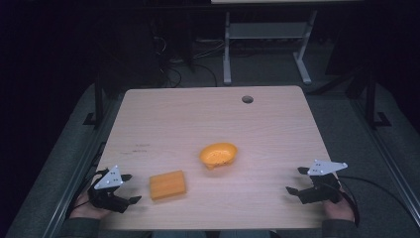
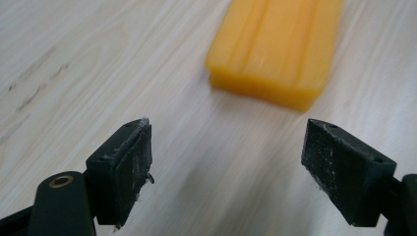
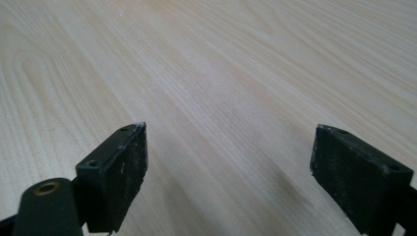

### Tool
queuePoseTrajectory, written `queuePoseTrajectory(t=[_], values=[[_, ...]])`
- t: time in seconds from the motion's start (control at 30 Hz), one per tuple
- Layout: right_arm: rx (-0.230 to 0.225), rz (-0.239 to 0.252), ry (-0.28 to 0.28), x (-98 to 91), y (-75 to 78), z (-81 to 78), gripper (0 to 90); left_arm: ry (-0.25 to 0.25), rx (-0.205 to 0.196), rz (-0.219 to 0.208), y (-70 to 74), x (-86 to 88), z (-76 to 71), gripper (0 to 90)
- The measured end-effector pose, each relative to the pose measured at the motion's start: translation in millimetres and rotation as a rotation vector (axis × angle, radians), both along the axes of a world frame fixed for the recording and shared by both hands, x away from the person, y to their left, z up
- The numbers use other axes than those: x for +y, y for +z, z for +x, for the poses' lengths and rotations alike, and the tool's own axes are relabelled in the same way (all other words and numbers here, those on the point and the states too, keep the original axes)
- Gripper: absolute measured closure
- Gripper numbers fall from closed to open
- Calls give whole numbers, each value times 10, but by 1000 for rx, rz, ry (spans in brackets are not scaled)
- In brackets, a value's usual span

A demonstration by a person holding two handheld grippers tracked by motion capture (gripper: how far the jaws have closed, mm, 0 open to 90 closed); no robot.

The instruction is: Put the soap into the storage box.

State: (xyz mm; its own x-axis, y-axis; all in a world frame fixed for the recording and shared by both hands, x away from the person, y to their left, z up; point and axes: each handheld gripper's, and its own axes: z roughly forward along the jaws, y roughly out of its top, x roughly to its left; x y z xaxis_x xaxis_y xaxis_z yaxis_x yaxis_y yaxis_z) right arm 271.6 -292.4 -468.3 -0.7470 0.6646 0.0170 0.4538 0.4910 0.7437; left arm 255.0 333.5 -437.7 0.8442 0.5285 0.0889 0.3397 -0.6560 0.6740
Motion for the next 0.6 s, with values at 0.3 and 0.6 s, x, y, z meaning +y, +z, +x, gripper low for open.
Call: queuePoseTrajectory(t=[0.3,0.6], values=[[-7,-2,8,14,10,-10,137,-48,-30,6,86,-174,19,180],[-4,-10,11,23,11,-3,137,-68,-21,26,84,-246,63,181]])
